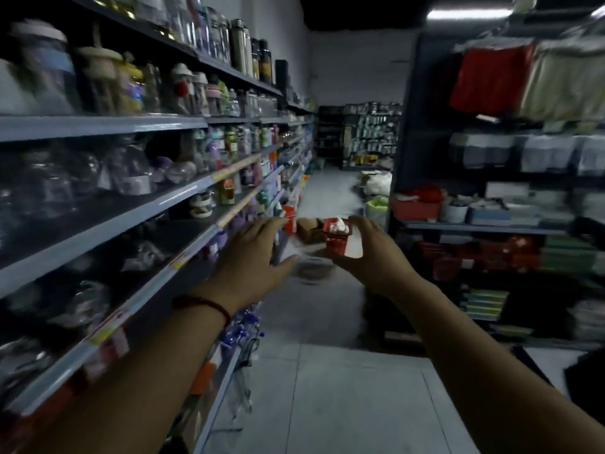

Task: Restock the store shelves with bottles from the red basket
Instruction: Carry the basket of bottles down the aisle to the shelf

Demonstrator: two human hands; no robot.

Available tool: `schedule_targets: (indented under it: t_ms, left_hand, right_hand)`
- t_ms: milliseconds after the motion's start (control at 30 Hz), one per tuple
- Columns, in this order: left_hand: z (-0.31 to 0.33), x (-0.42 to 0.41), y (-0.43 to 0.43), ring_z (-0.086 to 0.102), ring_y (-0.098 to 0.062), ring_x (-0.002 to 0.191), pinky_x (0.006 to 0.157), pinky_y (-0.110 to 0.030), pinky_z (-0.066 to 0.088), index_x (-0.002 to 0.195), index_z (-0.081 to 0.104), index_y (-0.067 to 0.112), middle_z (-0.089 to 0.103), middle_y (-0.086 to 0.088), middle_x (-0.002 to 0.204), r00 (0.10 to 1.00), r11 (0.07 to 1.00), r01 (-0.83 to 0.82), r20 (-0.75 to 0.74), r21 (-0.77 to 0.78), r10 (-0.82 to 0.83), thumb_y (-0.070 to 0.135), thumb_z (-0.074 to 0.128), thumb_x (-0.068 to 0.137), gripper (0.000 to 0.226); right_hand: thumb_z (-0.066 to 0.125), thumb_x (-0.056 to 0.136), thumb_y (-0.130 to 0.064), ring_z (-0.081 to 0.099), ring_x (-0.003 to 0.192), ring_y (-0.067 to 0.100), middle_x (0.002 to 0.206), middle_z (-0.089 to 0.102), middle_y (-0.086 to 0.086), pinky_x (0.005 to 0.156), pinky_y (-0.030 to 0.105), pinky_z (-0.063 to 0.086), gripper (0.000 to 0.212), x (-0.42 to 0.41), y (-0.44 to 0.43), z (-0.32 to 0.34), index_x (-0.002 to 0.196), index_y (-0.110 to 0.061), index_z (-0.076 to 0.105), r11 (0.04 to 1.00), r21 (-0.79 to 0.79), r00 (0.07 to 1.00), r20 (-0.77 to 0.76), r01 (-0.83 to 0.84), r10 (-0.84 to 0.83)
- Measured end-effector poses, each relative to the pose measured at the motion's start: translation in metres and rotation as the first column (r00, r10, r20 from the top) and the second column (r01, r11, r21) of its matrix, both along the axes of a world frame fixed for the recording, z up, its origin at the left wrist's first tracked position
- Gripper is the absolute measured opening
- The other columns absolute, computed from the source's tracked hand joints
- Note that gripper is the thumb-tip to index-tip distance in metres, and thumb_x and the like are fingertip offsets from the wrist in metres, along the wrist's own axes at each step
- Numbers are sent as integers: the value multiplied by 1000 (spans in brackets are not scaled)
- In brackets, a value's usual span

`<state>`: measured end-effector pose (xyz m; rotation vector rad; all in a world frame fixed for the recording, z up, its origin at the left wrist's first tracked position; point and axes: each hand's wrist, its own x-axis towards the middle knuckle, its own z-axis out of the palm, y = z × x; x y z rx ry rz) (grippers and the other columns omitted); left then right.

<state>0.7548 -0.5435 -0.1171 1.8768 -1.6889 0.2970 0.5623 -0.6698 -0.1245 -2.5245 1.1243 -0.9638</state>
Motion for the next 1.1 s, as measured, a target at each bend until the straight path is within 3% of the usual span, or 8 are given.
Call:
schedule_targets:
  t_ms: [133,333,467,600,767,933,1100]
  left_hand:
    - [10,43,-118,43,-23,130,108,-35,36,142,41,25,47,0,143,1000,999,23,-21,27,-23,47,65,87,64]
    - [-5,116,-259,50,-21,120,99,-33,42,137,45,23,51,1,137,995,999,37,-97,6,-37,44,66,87,58]
    - [-29,180,-350,47,-19,122,103,-32,38,138,41,27,47,5,140,999,995,42,-25,88,-40,48,63,88,59]
    - [-39,253,-457,45,-21,127,106,-36,39,139,40,26,48,3,140,998,995,67,-8,77,-66,51,63,86,63]
    - [-44,320,-592,46,-22,125,100,-27,34,136,46,20,50,-2,138,989,984,145,-39,107,-142,42,69,86,59]
    - [-49,367,-737,51,-23,122,101,-30,39,134,48,20,53,-2,136,971,961,237,-18,140,-237,43,69,85,58]
    - [-87,402,-895,50,-22,125,105,-35,38,136,45,21,52,-1,138,959,946,275,13,169,-282,46,66,86,60]
  right_hand:
    - [76,80,-38,54,118,31,137,51,8,93,43,48,69,35,-111,6,137,-18,44,999,30,1000,-14,25,-25]
    - [79,79,-39,52,123,25,140,51,6,93,32,44,75,112,-255,5,141,-18,42,998,62,1000,-6,10,-9]
    - [81,77,-36,53,121,22,137,54,3,86,23,39,76,172,-344,-17,141,-20,42,997,70,1000,-4,-23,24]
    - [83,74,-40,53,121,22,138,53,3,90,27,43,80,231,-441,-37,140,-21,43,996,88,999,-36,-2,5]
    - [82,75,-38,52,126,24,145,47,4,94,25,40,83,297,-560,-35,144,-21,39,984,169,997,-52,62,-53]
    - [77,79,-39,50,125,24,144,48,7,90,22,36,77,341,-677,-43,143,-18,40,967,219,991,-50,129,-121]
    - [75,80,-44,48,129,23,147,45,6,98,28,40,79,379,-824,-85,145,-20,37,938,295,983,-60,182,-172]
